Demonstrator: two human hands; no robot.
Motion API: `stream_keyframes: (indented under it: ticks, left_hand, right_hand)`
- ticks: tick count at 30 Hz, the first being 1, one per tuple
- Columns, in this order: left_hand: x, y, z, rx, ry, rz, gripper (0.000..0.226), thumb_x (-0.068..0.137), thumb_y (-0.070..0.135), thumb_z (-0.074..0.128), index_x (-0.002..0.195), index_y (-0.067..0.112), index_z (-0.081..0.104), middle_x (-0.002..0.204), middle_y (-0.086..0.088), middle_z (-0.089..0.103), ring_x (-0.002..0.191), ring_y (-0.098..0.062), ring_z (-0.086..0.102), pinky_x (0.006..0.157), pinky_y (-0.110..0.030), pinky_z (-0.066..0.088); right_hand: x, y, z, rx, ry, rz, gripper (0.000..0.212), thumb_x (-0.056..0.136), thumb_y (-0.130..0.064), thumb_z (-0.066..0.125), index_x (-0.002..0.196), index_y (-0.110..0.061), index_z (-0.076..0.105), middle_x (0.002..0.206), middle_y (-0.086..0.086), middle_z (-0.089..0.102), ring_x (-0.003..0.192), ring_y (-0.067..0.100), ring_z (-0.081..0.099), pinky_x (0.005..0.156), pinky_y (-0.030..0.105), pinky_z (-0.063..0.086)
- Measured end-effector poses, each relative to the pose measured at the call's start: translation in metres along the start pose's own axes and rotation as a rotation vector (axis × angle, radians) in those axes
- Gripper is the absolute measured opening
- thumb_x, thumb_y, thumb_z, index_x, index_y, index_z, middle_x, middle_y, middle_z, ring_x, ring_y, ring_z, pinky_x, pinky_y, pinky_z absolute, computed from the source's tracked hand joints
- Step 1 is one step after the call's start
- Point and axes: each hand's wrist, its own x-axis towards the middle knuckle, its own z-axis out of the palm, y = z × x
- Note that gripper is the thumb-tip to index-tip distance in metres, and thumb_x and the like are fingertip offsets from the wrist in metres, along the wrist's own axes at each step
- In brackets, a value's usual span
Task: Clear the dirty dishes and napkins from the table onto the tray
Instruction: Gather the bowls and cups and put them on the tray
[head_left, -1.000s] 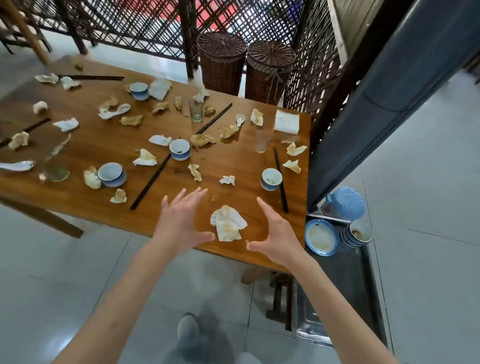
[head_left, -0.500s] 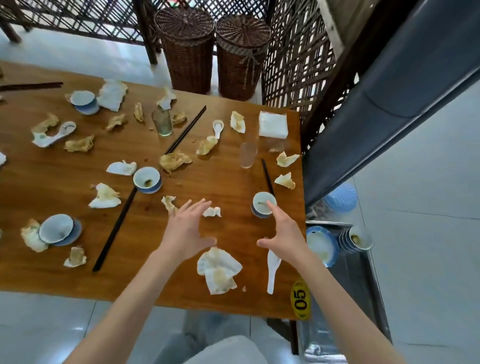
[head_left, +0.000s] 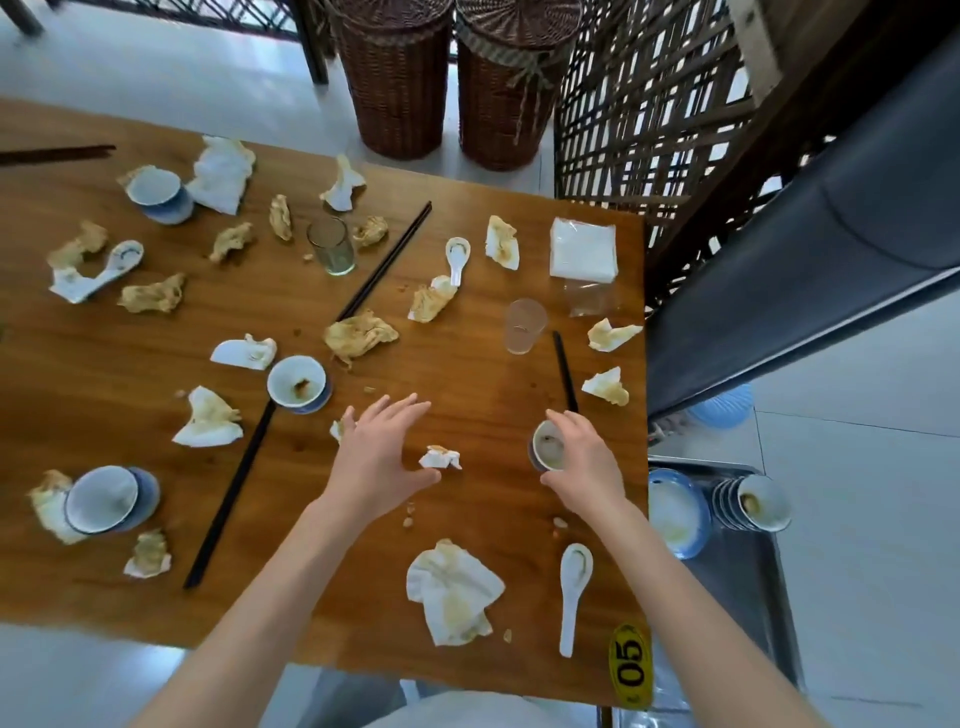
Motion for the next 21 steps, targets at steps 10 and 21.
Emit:
stream_keyframes:
  ticks: [10,21]
  left_hand:
    - [-0.002,-0.027,-0.022,-0.025,0.054,-0.023,0.083,0.067,0.045,0.079,0.14,0.032,0.039,0.148,0.009,0.037,0.141,-0.016,0.022,0.114,-0.052,0.011]
    - [-0.001,-0.125,-0.089,-0.018,0.062,0.018,0.083,0.067,0.047,0.078,0.139,0.032,0.039,0.147,0.011,0.037,0.141,-0.017,0.022,0.113,-0.051,0.006]
  right_hand:
    - [0.003,-0.018,-0.006,0.072,0.028,0.004,0.077,0.064,-0.019,0.084,0.131,-0.023,0.047,0.128,0.0,0.05,0.112,0.017,0.05,0.081,0.021,0.042]
    - [-0.005,-0.167,0.015,0.117,0.087,-0.053,0.08,0.061,-0.023,0.085,0.131,-0.028,0.047,0.13,-0.004,0.049,0.114,0.015,0.05,0.084,0.024,0.047]
